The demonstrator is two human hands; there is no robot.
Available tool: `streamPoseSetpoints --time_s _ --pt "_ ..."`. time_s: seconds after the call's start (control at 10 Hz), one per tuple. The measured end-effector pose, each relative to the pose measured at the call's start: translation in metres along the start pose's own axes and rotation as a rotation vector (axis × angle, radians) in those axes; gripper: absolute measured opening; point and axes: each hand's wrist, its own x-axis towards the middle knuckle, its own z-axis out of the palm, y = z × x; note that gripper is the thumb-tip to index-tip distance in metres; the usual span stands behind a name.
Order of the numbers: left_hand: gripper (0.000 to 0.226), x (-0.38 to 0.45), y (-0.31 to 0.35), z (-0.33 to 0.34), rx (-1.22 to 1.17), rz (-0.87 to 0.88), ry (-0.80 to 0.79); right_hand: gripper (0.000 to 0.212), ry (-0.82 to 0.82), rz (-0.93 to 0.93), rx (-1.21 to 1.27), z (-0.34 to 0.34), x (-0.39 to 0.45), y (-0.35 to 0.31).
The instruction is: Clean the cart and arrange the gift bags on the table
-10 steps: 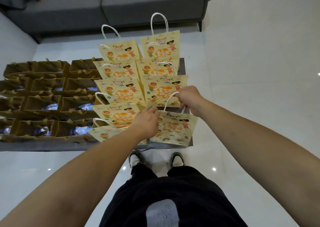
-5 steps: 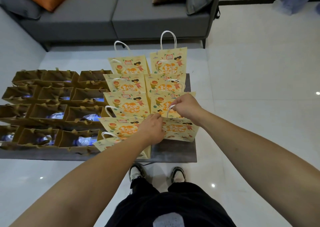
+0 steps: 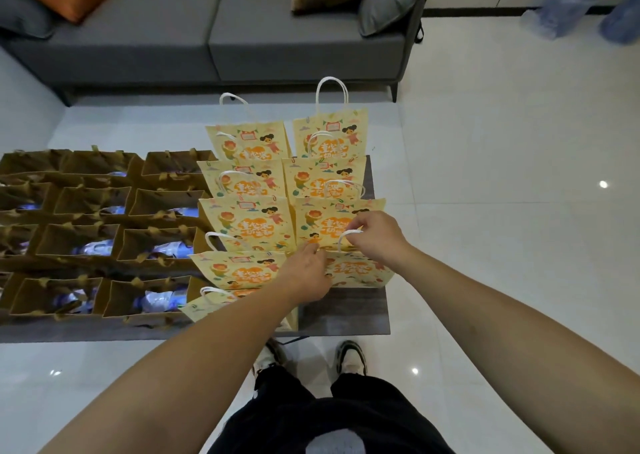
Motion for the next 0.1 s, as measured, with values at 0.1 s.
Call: streamPoseSetpoints --time_s 0.1 --pt "0.053 -0.0062 0.0018 -0.0201 0.002 -0.027 0.023 0.016 -0.011 -0.031 0.012 -0.0101 -0.0038 0.0007"
